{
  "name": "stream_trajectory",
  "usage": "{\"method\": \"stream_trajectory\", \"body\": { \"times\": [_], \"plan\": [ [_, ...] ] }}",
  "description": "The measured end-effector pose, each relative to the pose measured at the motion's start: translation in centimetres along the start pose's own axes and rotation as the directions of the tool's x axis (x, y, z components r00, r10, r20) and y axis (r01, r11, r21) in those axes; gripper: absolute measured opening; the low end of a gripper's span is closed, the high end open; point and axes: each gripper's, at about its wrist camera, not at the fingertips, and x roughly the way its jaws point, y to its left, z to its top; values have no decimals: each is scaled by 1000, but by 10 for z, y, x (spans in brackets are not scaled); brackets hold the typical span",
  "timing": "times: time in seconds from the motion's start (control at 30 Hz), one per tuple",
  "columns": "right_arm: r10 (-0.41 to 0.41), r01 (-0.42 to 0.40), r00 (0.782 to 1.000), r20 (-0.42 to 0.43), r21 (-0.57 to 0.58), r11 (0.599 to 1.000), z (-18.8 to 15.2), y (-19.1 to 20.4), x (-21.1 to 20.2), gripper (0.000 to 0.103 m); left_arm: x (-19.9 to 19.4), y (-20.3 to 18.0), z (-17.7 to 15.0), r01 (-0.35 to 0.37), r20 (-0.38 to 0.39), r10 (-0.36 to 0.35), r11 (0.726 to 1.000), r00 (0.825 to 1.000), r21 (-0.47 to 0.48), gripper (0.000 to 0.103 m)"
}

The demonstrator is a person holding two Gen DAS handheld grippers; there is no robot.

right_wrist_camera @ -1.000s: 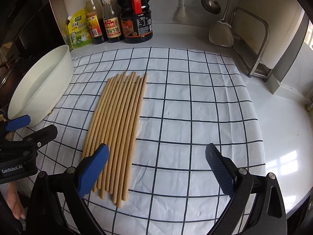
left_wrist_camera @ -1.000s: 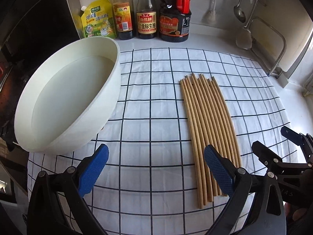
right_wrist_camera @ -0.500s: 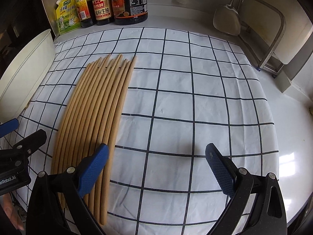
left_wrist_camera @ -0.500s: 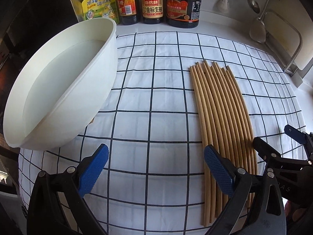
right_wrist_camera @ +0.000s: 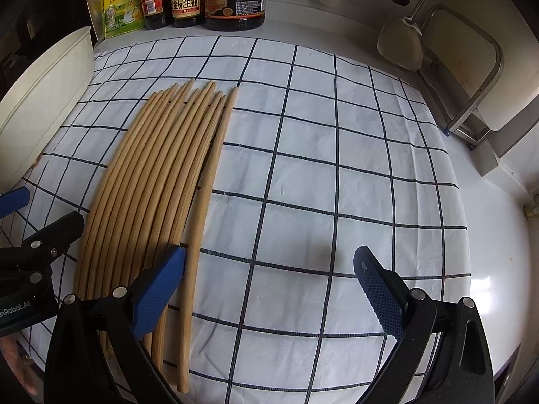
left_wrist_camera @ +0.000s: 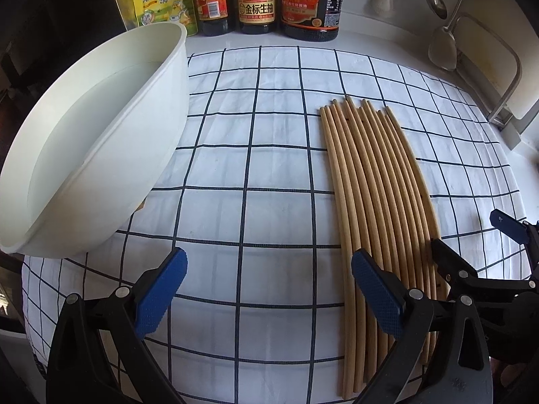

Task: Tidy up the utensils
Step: 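Grasp one wooden chopstick with the left tool while the right tool grasps another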

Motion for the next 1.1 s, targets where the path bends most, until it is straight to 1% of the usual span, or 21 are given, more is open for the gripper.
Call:
{"method": "stream_trajectory", "body": {
  "times": [0.13,0.43,0.63,0.67,0.8,0.83,0.9,0.97,1.0,1.07,1.1],
  "plan": [
    [-3,3,1000,6,8,1000,-2,-5,0,95,3,-1,-2,-7,-11,7,1000,1000,1,96],
    [9,-9,1000,12,22,1000,-6,-18,1,95,4,-4,-3,-15,-8,15,1000,1000,12,96],
    [1,-1,1000,30,15,1000,-6,-15,2,95,7,-8,-3,-40,-7,40,999,999,34,98],
    [-3,2,999,36,9,1000,-6,-14,2,95,10,-9,-2,-55,-18,56,998,998,42,98],
    [-9,10,998,65,-5,1000,-7,-11,0,94,11,-10,0,-71,-4,72,996,997,48,97],
    [-11,11,997,70,-7,1000,-7,-10,0,94,10,-10,1,-73,1,73,996,997,55,96],
    [5,-4,997,77,-12,1000,-8,-9,-1,89,9,-13,1,-64,14,63,996,998,67,89],
    [26,-24,996,84,-19,1000,-8,-7,-3,78,7,-15,0,-37,18,36,997,999,65,74],
    [32,-29,995,89,-28,999,-9,-5,-4,75,6,-16,0,-24,19,23,998,1000,64,70],
    [48,-43,994,96,-54,998,-9,1,-6,61,4,-18,0,2,17,-3,998,1000,65,56],
    [64,-58,993,95,-64,996,-9,3,-6,56,4,-19,-1,14,17,-15,998,1000,68,52]
  ]
}}
